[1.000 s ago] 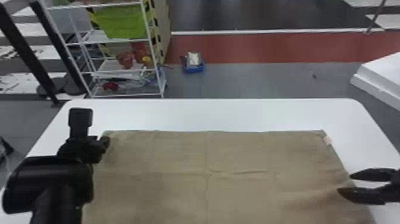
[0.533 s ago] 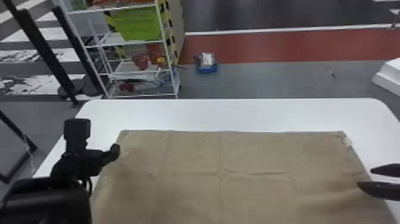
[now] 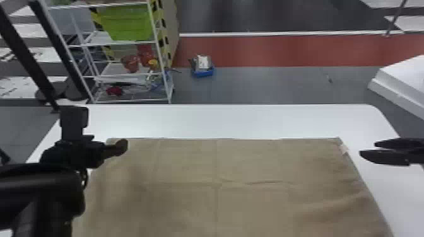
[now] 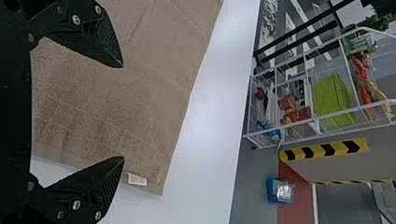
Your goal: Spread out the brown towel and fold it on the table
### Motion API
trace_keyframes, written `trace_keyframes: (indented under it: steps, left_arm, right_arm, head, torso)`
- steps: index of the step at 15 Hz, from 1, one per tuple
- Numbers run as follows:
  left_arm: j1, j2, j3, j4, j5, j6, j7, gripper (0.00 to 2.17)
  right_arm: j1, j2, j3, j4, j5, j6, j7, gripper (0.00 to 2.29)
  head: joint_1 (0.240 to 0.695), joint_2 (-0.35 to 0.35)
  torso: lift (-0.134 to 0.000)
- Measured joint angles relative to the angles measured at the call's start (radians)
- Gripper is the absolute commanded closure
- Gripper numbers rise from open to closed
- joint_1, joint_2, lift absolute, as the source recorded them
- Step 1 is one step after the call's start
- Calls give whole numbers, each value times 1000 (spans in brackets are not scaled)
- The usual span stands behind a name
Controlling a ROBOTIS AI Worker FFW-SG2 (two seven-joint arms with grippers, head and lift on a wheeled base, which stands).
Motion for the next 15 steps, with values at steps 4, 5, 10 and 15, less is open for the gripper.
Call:
trace_keyframes:
  steps: [4,5,10,15]
  left_arm:
    - [-108,54,1,159,-114,-86,-117,306]
    - [-129,75,2,195,-128,-100,-149,360]
    - [-204,131,6,325,-213,-102,-294,363]
    - [-241,136,-6,400,-241,-103,-312,421]
  right_arm:
    - [-4,-13,-39,32,2,-6,0,208]
    - [1,-15,-47,34,1,-7,0,208]
    - [22,-18,-69,35,2,-4,0,208]
    - [29,-19,-68,42,3,-10,0,208]
  head:
    - [695,36]
    - [695,37]
    - [695,44]
    - [695,42]
  torso:
    - [-124]
    - [-124]
    - [-124]
    - [-124]
